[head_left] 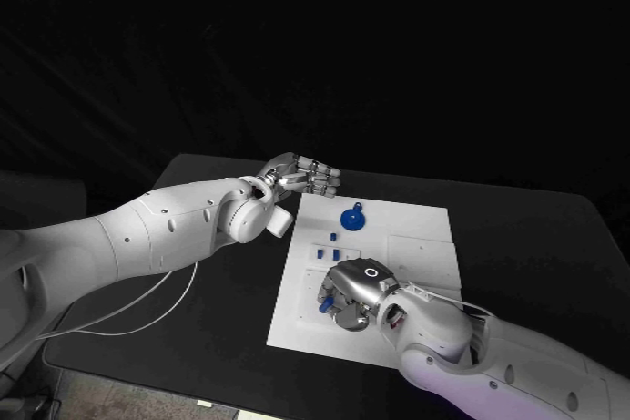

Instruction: Assemble the parts on the task board

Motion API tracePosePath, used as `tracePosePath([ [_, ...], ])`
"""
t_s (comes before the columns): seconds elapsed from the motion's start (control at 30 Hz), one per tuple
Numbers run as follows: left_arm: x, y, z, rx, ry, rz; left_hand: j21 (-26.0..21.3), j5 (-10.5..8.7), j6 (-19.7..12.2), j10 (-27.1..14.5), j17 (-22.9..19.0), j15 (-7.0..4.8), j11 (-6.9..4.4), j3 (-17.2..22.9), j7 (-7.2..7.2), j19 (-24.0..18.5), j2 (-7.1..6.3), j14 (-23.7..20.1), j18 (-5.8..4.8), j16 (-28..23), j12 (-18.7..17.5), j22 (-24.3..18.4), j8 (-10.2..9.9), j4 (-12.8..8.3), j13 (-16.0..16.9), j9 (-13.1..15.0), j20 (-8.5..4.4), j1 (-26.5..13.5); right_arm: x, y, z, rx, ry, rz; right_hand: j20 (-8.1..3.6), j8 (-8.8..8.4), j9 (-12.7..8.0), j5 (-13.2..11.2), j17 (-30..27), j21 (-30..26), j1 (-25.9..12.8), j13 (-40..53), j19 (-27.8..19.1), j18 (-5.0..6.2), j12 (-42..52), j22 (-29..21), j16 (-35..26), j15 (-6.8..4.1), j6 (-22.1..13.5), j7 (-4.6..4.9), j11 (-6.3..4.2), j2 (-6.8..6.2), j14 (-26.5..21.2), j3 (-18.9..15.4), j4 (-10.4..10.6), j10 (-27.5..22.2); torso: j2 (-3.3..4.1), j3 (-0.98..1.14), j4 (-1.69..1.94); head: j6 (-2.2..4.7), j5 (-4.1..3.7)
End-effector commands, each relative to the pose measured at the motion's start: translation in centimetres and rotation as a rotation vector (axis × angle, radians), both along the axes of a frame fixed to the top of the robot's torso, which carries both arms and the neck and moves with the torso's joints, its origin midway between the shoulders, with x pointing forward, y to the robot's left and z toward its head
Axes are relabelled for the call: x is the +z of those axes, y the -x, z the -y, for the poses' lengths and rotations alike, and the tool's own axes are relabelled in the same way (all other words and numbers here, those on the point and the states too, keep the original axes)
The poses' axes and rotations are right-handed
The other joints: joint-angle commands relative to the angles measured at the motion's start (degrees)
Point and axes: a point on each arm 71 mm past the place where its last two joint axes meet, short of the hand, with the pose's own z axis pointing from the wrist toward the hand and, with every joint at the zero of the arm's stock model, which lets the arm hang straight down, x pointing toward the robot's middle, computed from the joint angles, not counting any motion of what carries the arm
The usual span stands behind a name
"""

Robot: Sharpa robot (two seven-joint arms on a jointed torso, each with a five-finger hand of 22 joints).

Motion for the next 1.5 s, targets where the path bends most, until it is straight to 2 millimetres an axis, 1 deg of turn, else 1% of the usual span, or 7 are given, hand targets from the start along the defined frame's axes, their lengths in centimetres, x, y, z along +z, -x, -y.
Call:
tracePosePath([
  [0.03,0.0,0.1,0.2,-0.016,0.009,-0.004,0.3,-0.32,-0.12,-0.33,-0.05,0.04,0.07,-0.35,0.12,0.2,0.43,-0.38,-0.91,-0.21,0.2,-0.05,0.16,0.1,-0.04,-0.01,0.19,0.09,-0.2,0.1,0.0,-0.001,0.024,0.006,-0.36,0.36,0.06,0.1,0.06,0.06,-0.07,0.04,2.33,0.91,0.4,0.07,-0.24,-0.36,0.34,-0.03,-1.84,0.32,-0.11,0.48,0.02,2.42,0.02,0.05,-0.06,0.04,0.1],
  [0.13,0.0,0.1,0.2,-0.016,0.009,-0.005,0.3,-0.32,-0.12,-0.33,-0.05,0.04,0.07,-0.35,0.12,0.2,0.43,-0.38,-0.91,-0.21,0.2,-0.05,0.16,0.1,-0.04,-0.01,0.19,0.09,-0.1,0.1,0.1,-0.002,0.027,0.008,-0.36,0.36,0.06,0.1,0.06,0.06,-0.07,0.04,2.33,0.91,0.4,0.07,-0.24,-0.36,0.34,-0.03,-1.84,0.32,-0.11,0.48,0.02,2.42,0.01,0.02,-0.05,0.09,0.09],
  [0.3,0.0,0.1,0.2,-0.017,0.009,-0.005,0.3,-0.32,-0.12,-0.33,-0.05,0.04,0.07,-0.35,0.12,0.2,0.43,-0.38,-0.91,-0.21,0.2,-0.05,0.16,0.1,-0.04,-0.01,0.19,0.09,-0.2,0.1,0.3,-0.003,0.042,0.004,-0.36,0.36,0.06,0.1,0.06,0.06,-0.07,0.04,2.33,0.91,0.4,0.07,-0.24,-0.36,0.34,-0.03,-1.84,0.32,-0.11,0.48,0.02,2.42,0.0,-0.02,-0.04,-0.04,0.17],
  [0.77,0.0,0.1,0.2,-0.018,0.009,-0.006,0.3,-0.32,-0.12,-0.33,-0.05,0.04,0.07,-0.35,0.12,0.2,0.43,-0.38,-0.91,-0.21,0.2,-0.05,0.16,0.1,-0.04,-0.01,0.19,0.09,-0.5,0.0,0.5,-0.013,0.08,0.006,-0.35,0.36,0.06,0.1,0.17,0.1,-0.03,0.04,2.31,0.98,0.4,0.21,-0.27,-0.37,0.35,-0.04,-1.83,0.28,-0.12,0.56,-0.03,2.42,0.0,-0.04,-0.06,-0.06,0.19],
  [1.33,-0.1,0.1,0.3,-0.023,0.009,-0.011,0.31,-0.39,-0.11,-0.39,-0.05,0.08,0.1,-0.47,0.1,0.21,0.4,-0.5,-0.92,-0.21,0.21,-0.61,0.24,0.23,-0.04,0.0,0.23,0.26,-0.4,0.2,-0.8,0.004,0.093,0.004,-0.27,0.35,0.13,0.18,0.21,-0.03,-0.46,0.06,2.27,0.98,0.41,0.43,-0.32,-0.33,0.3,-0.02,-1.81,0.1,-0.16,1.06,-0.05,2.38,-0.02,-0.08,-0.05,-0.09,-0.06],
  [1.5,-0.1,0.1,0.4,-0.025,0.008,-0.014,0.31,-0.39,-0.11,-0.39,-0.05,0.08,0.1,-0.47,0.1,0.21,0.4,-0.5,-0.92,-0.21,0.21,-0.61,0.24,0.23,-0.04,0.0,0.23,0.26,-0.4,0.2,-1.0,0.007,0.105,0.001,-0.24,0.35,0.17,0.22,0.18,-0.1,-0.59,0.07,2.26,0.99,0.42,0.48,-0.33,-0.34,0.27,0.0,-1.79,0.03,-0.2,1.25,-0.07,2.38,-0.03,-0.06,-0.05,-0.13,-0.1],
])
